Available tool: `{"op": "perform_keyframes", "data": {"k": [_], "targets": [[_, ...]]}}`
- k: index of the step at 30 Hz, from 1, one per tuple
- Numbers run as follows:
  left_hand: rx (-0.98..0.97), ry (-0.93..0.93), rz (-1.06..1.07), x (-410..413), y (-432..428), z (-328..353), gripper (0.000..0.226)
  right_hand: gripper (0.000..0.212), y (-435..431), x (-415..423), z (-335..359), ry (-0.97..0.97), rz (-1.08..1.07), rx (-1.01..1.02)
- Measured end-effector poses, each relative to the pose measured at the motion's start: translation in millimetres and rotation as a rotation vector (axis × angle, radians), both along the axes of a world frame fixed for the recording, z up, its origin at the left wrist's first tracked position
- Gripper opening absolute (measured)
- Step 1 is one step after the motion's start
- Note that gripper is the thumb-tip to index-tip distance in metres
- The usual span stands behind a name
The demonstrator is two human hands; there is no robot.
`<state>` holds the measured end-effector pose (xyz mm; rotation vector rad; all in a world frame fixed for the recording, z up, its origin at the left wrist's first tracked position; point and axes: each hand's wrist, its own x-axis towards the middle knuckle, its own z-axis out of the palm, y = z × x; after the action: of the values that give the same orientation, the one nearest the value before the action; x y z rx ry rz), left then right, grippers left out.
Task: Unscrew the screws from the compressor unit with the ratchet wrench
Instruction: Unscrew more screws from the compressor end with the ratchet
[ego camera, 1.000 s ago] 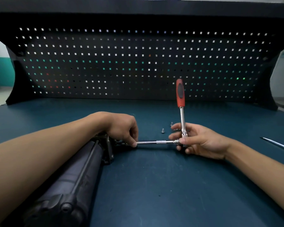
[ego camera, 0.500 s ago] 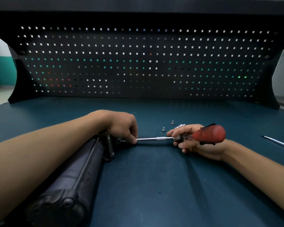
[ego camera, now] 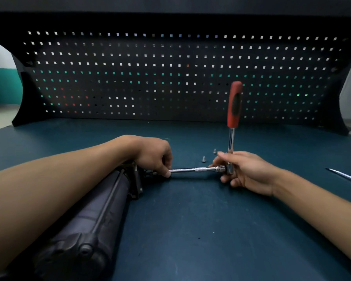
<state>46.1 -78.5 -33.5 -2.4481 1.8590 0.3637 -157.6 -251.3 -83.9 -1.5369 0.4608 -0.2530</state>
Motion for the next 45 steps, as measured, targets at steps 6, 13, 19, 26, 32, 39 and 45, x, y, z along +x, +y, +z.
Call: {"op": "perform_keyframes", "data": {"k": [6,13,19,26,32,39,45], "targets": [[0.018,0.009,0.003,-1,1,1,0.011,0.026,2,2,-3,0.015,-0.048,-0.085],[0.016,0.006,0.01,-4,2,2,0.014,0.012,0,1,-1,0.05,-0.023,-0.07],[-0.001,0.018,0.017,-6,3,3,0.014,0.018,-4,-1,-1,0.021,0.009,-0.007],[-0.01,0.028,0.042,-5,4,2,0.015,0.031,-2,-6,-8,-0.102,0.081,-0.111],[0.008,0.024,0.043,-4,3,2,0.015,0.018,8,-12,-10,-0.124,0.075,-0.392],[0.032,0.006,0.052,-6,4,3,0.014,0.024,12,-14,-4,-0.062,0.073,-0.409],[0.048,0.025,0.049,-5,4,5,0.014,0.036,20,1,-5,-0.028,-0.112,-0.239]]}}
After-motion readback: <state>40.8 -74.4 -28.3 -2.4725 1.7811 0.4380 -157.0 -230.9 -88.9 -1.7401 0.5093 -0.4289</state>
